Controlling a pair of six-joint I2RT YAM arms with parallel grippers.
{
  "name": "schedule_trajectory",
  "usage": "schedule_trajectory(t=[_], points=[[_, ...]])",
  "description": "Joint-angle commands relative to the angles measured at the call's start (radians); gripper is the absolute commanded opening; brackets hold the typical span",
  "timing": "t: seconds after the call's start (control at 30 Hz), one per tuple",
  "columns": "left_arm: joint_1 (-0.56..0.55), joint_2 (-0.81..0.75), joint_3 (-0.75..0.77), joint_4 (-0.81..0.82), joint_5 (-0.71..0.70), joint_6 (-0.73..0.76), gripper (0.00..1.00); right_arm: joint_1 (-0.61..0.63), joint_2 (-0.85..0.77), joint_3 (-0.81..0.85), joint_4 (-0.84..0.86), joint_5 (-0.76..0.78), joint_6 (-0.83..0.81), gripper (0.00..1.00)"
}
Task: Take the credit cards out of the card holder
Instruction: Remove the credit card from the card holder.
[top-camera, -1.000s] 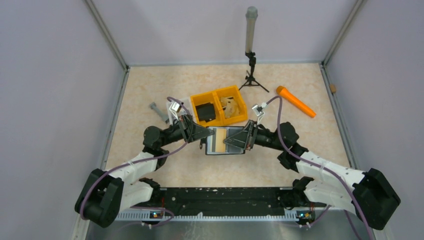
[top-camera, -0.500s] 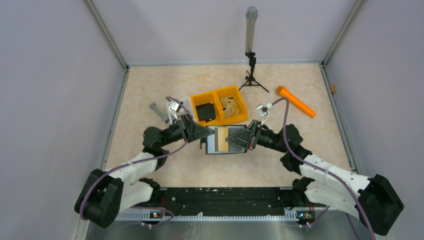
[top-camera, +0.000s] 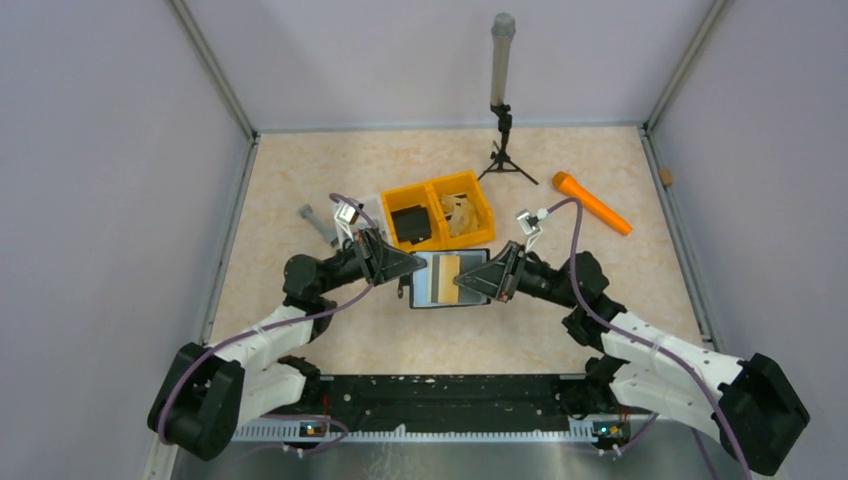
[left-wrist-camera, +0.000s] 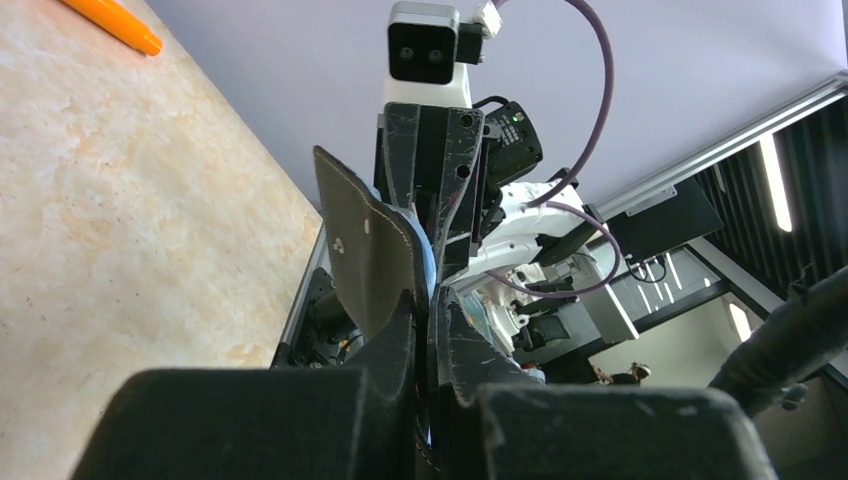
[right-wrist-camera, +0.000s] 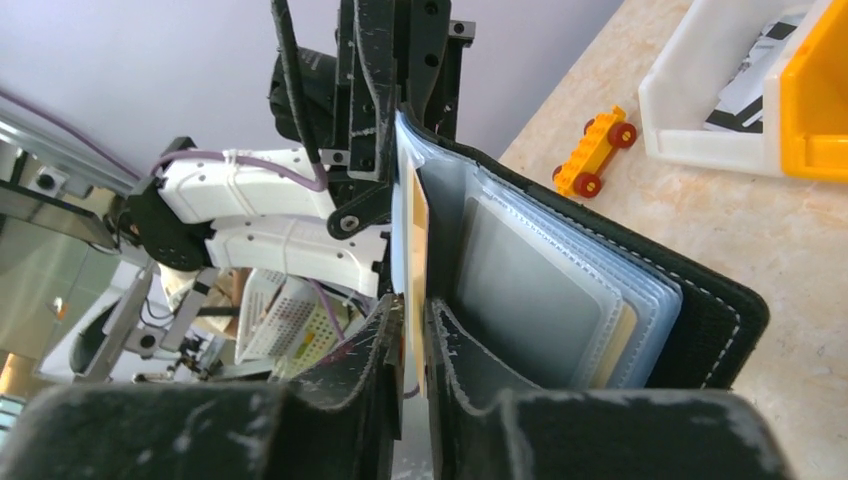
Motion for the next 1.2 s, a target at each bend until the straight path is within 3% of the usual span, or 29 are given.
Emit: schedule_trajectory(t=[0.0, 0.2, 0.47, 0.6, 0.83, 1.0, 1.17], points=[[0.005, -0.02, 0.004, 0.055, -0.006, -0.013, 0.0, -0.004, 0.055, 0.019, 0.122, -0.053, 0.013, 0.21], [0.005, -0.021, 0.004, 0.065, -0.007, -0.028, 0.0, -0.004, 0.088, 0.019, 0.169, -0.057, 0.024, 0.32], [0.004, -0.003, -0.002, 0.098, -0.008, -0.041, 0.0, -0.004, 0.11, 0.02, 0.227, -0.067, 0.04, 0.29], [0.004, 0.024, -0.005, 0.174, -0.006, -0.083, 0.0, -0.004, 0.119, 0.015, 0.234, -0.058, 0.042, 0.37], [-0.009, 0.094, -0.005, 0.361, -0.005, -0.186, 0.0, -0.004, 0.161, 0.005, 0.317, -0.066, 0.084, 0.39], [-0.013, 0.108, -0.005, 0.369, -0.003, -0.181, 0.0, -0.004, 0.187, 0.009, 0.373, -0.083, 0.117, 0.28], [-0.013, 0.096, -0.008, 0.348, -0.004, -0.16, 0.0, -0.004, 0.17, 0.008, 0.365, -0.072, 0.13, 0.04]])
